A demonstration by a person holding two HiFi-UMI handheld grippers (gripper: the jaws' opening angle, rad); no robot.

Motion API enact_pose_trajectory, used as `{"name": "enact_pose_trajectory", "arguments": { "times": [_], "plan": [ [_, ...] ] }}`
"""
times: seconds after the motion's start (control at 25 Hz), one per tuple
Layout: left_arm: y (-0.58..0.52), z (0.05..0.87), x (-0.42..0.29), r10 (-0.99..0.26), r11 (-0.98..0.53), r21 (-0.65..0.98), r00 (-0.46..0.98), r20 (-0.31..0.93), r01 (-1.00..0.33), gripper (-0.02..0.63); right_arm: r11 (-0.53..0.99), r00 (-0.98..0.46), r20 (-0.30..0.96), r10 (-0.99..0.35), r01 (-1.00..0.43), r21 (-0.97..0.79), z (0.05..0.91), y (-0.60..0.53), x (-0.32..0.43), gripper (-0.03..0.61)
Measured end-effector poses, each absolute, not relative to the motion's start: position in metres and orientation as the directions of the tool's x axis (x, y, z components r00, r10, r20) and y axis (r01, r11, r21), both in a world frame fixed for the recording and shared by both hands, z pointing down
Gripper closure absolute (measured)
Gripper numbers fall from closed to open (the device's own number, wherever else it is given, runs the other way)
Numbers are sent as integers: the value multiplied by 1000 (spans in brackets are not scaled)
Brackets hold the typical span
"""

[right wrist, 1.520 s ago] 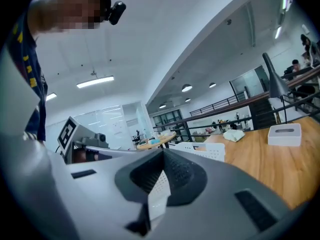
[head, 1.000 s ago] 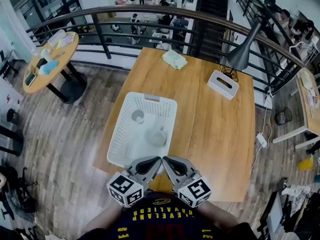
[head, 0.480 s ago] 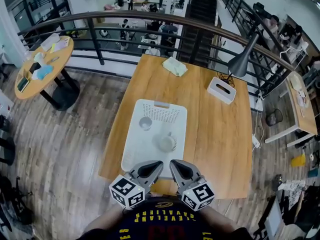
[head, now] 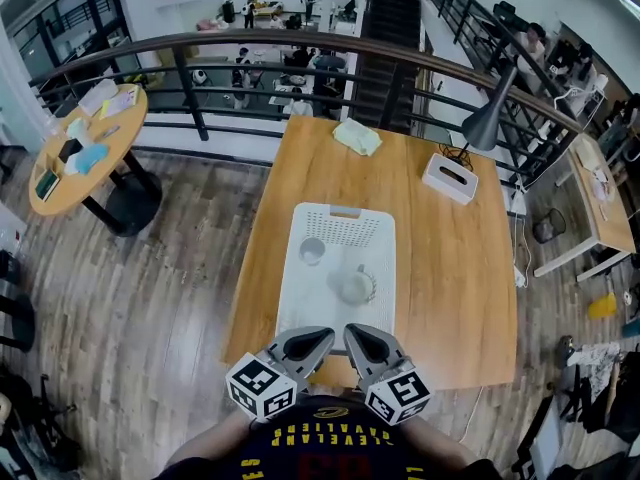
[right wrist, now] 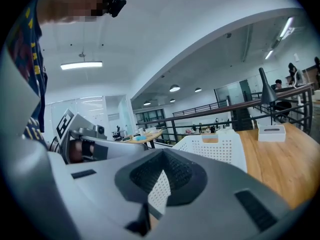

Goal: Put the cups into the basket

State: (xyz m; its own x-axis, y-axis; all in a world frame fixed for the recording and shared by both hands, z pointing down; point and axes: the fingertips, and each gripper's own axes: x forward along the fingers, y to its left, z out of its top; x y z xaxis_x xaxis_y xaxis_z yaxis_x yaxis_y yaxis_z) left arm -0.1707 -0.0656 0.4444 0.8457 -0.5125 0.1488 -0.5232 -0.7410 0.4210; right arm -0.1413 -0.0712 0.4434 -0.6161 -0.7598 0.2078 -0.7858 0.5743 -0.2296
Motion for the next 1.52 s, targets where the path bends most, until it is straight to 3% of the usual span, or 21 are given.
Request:
{"name": "enact_pose_trajectory", "arguments": {
  "times": [0.6, 1.52],
  "plan": [
    [-69, 448, -202, -508, -735, 432, 846, 161, -523, 601, 568, -595, 188, -782, -803, -181, 436, -66, -170, 566],
    [-61, 461, -181, -483, -724, 478, 860, 164, -498, 601, 530, -565, 182, -805, -822, -208, 444, -55, -145, 566]
  ]
}}
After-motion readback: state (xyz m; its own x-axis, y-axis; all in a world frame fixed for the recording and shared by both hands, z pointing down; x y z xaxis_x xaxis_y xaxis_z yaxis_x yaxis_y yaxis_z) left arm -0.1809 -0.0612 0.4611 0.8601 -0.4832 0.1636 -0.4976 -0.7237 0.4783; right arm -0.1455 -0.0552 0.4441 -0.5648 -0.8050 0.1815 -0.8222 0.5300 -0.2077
